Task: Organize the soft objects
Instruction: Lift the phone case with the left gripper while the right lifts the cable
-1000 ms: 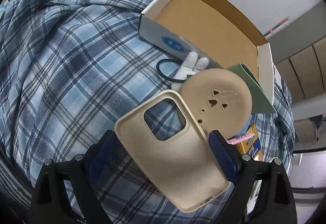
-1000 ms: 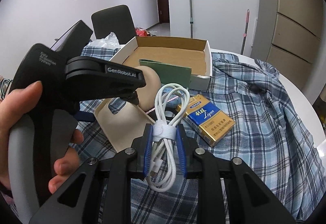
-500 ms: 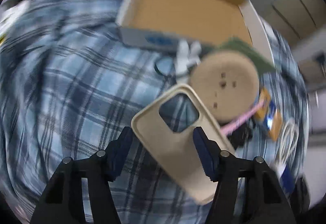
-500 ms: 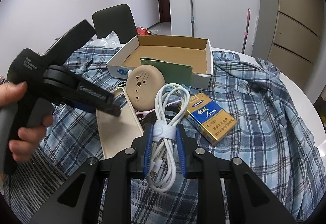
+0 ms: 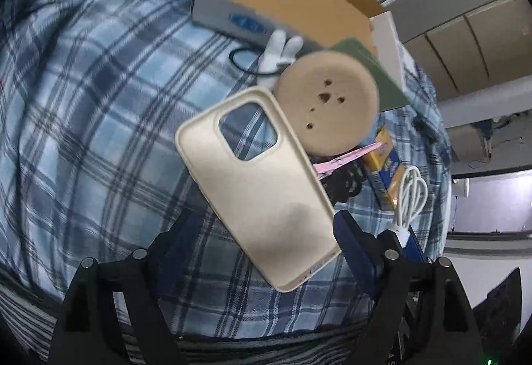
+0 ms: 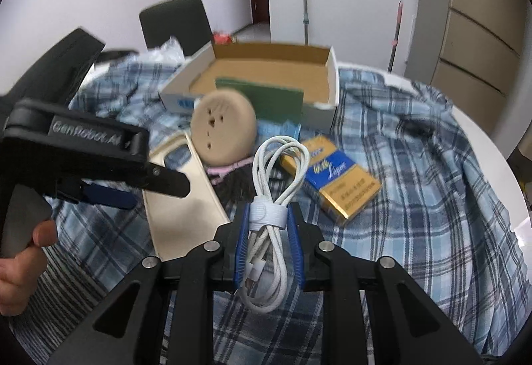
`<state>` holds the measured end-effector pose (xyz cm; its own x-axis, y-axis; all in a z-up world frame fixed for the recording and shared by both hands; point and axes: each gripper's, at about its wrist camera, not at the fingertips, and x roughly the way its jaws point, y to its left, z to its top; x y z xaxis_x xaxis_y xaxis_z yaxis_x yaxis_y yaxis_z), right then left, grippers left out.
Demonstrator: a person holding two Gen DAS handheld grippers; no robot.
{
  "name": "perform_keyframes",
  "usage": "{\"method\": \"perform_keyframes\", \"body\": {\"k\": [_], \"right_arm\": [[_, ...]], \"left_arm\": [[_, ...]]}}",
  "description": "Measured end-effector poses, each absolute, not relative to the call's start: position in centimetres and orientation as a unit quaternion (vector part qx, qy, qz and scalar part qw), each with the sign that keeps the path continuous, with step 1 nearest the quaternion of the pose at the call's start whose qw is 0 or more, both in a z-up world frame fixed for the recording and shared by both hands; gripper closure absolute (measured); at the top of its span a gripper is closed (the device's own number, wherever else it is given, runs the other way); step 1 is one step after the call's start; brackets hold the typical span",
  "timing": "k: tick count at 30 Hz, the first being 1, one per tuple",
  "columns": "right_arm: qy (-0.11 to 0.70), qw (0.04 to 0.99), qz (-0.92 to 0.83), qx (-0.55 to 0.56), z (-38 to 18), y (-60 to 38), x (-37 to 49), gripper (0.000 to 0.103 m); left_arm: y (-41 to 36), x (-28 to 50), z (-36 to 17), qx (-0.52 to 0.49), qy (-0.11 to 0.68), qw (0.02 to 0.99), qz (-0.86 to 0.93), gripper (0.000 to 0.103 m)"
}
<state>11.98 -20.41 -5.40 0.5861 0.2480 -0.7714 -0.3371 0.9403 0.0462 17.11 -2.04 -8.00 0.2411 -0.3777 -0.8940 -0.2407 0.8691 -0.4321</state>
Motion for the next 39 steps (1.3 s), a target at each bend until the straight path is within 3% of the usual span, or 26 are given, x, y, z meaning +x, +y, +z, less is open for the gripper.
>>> {"method": "perform_keyframes", "body": {"k": [16,26,39], "right_arm": [[0.527,0.773,0.353,-0.022,-8.2,-17.3,10.7,0.081],[0.448,0.88,0.155,0.006,-5.3,-23.0,12.3,0.081],[0.439,0.885,0.155,-0.022,-5.3,-22.1,12.0,0.081]], "left_arm": [[-2.3,17.7,-9.1,-0.245,0.623,0.743,-0.002,0.018],[-1.9,17.7,-8.8,-0.216,0.619,0.755,0.027,0.017],[-4.2,17.7,-8.7,-0.153,0.611,0.77,0.103,0.017]]}}
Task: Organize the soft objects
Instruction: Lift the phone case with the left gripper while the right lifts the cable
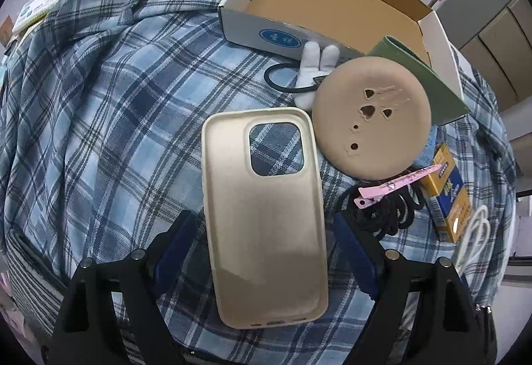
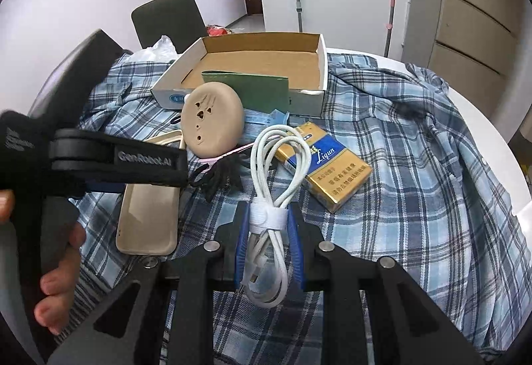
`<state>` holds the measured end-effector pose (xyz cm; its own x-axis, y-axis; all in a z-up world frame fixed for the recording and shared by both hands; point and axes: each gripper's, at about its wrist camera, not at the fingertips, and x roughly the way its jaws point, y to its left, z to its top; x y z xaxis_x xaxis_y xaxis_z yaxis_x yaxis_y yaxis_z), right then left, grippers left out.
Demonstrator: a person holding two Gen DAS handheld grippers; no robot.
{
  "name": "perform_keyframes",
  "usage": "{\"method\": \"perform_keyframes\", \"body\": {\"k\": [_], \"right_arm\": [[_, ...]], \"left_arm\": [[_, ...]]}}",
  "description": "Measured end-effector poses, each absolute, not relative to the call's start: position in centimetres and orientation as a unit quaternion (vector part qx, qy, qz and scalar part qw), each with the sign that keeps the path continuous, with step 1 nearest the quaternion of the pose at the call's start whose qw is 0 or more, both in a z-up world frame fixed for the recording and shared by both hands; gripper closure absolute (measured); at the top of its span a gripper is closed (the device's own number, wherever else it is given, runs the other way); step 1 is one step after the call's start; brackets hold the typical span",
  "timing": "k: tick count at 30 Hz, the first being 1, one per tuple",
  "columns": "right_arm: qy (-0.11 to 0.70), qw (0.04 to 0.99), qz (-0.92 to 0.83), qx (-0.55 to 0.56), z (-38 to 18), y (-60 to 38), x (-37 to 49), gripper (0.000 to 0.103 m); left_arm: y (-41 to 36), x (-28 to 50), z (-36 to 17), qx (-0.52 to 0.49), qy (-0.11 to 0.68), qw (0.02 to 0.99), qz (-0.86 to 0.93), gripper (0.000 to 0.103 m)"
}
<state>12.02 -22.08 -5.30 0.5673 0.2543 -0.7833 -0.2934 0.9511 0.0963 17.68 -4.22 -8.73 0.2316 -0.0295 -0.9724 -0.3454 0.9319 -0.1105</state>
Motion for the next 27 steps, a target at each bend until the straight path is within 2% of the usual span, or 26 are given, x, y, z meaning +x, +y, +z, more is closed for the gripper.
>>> {"method": "perform_keyframes", "body": {"k": [4,6,19,27], "right_arm": [[0.439,0.885,0.155,-0.023,-5.2,-22.2,11.9,0.081],[0.438,0.885,0.155,-0.026,-5.2,-22.1,11.9,0.081],[0.426,0.888,0.169,-0.031,-5.3,-21.6,11.7,0.081],[0.366,0.911,0.188,-0.027,-3.2,-21.1,10.3,0.081]], "left_arm": [[-4.8,18.4,-9.5,-0.129,0.619,0.767,0.111,0.018],[-4.7,18.6,-9.4,-0.124,0.616,0.771,0.109,0.025],[-1.8,14.6,-7.8,-0.05,0.612,0.789,-0.021,0.026],[-1.2,10.3,-4.0,0.007,0.542,0.839,-0.046,0.026]]}}
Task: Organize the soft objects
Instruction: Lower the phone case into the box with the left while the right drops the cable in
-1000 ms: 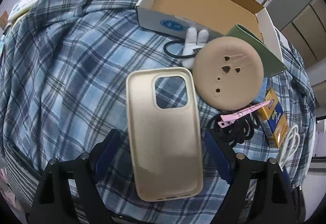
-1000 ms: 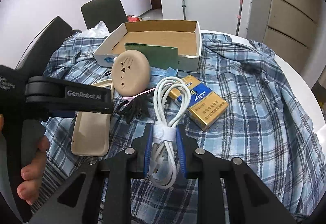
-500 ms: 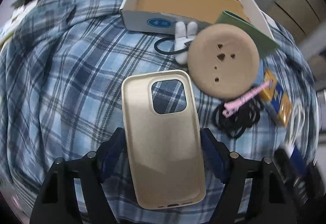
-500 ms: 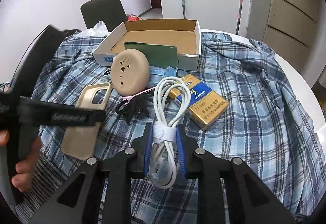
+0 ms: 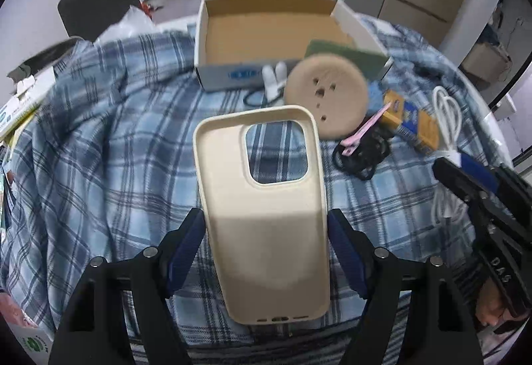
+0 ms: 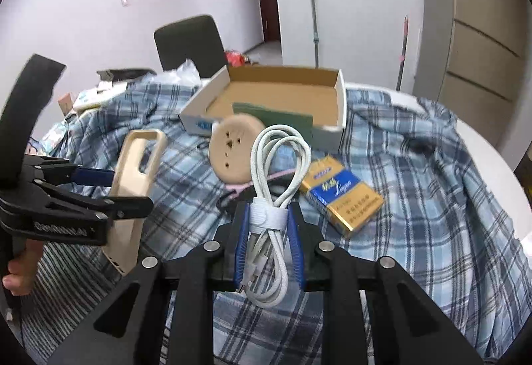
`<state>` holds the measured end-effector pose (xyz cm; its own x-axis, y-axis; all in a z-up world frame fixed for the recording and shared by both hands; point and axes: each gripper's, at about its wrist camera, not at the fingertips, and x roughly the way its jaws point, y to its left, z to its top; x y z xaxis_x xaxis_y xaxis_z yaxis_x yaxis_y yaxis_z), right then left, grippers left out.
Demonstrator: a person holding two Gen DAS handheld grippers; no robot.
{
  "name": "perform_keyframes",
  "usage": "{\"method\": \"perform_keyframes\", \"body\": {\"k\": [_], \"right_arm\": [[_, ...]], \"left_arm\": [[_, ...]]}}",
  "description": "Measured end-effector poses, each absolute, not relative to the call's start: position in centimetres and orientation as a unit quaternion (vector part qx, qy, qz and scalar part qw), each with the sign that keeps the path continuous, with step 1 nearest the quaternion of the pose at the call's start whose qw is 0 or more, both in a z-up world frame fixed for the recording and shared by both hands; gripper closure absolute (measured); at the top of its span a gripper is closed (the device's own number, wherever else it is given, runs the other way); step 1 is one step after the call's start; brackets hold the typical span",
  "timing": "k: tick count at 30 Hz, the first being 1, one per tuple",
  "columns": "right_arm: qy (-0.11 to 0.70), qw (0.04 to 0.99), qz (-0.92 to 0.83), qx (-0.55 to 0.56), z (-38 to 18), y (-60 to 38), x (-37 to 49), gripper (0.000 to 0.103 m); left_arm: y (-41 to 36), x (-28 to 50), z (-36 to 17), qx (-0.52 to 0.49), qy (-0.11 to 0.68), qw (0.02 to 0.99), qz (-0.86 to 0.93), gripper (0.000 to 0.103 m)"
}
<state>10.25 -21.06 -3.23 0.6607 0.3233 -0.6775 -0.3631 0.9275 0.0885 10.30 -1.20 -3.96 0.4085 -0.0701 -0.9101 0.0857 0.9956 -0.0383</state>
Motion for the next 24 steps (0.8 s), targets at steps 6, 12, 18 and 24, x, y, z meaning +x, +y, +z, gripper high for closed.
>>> {"method": "perform_keyframes", "body": {"k": [6,12,18,24], "right_arm": [[0.356,0.916,0.183,-0.035,-0.9,-20.2,10.1,0.081],[0.342,0.923,0.175,-0.023,4.0,-19.5,13.3,0.081],[0.296,0.943,0.15,-0.012,7.1,-18.8,20.0,0.081],[0.332,0.927,0.172,0.017,3.6,-18.6,27.6,0.081]], "left_arm": [[-0.2,9.7,0.1,-0.007,0.495,0.867,-0.053,0.027],[-1.2,12.9,3.8,-0.008,0.446,0.894,-0.048,0.027],[-0.9,17.7,6.8,-0.026,0.408,0.912,-0.043,0.027],[-0.7,23.0,7.0,-0.051,0.359,0.93,-0.058,0.027]]}}
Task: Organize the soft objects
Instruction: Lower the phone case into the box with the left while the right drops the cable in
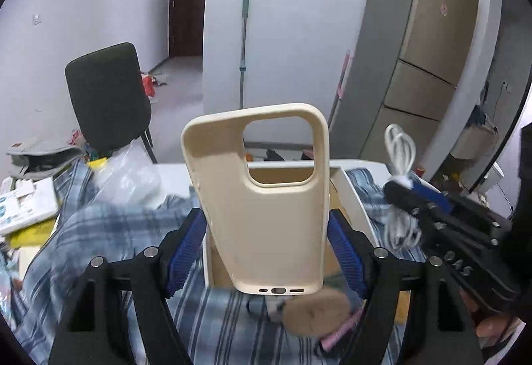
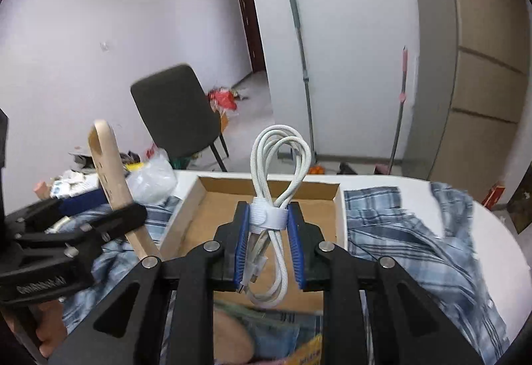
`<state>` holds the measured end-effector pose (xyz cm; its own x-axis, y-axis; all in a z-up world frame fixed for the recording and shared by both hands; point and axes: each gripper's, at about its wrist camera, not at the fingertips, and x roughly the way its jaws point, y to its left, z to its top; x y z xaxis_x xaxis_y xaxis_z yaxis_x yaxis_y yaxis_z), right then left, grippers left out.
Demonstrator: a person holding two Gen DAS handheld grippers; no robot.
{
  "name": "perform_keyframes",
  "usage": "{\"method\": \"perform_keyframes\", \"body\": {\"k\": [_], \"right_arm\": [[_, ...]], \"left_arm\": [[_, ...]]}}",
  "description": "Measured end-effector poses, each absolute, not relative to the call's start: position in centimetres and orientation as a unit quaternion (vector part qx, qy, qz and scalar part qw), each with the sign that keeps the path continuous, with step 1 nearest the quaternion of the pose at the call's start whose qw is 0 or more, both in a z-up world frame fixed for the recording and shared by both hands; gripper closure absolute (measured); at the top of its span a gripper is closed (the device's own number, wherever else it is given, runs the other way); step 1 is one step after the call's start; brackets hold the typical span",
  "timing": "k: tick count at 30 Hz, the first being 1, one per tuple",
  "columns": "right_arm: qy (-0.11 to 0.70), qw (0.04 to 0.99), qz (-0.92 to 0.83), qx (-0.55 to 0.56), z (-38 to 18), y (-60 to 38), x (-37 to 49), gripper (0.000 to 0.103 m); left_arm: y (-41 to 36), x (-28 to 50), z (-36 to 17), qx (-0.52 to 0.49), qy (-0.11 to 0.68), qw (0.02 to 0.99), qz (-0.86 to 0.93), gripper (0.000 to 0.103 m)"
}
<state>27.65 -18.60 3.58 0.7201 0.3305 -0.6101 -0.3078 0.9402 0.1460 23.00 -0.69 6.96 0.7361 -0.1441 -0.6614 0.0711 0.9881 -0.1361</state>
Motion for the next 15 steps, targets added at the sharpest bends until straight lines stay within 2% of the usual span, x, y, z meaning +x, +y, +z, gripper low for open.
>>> {"method": "perform_keyframes", "body": {"k": [4,8,15], "right_arm": [[0.37,0.915,0.162,0.007,-0.1,-18.1,30.5,0.081],[0.405,0.9,0.162,-0.006,-3.1,-17.9,31.1,0.081],[0.429,0.886,0.172,-0.016,-4.2,-17.7,30.9,0.08]], "left_arm": [[-0.6,26.7,5.1,-0.042,0.354,0.933,-0.047,0.027],[-1.1,30.4,2.1,-0.006,0.383,0.923,-0.037,0.027],[-2.7,32.4,-2.1,0.043,0.444,0.894,-0.04,0.026]]}}
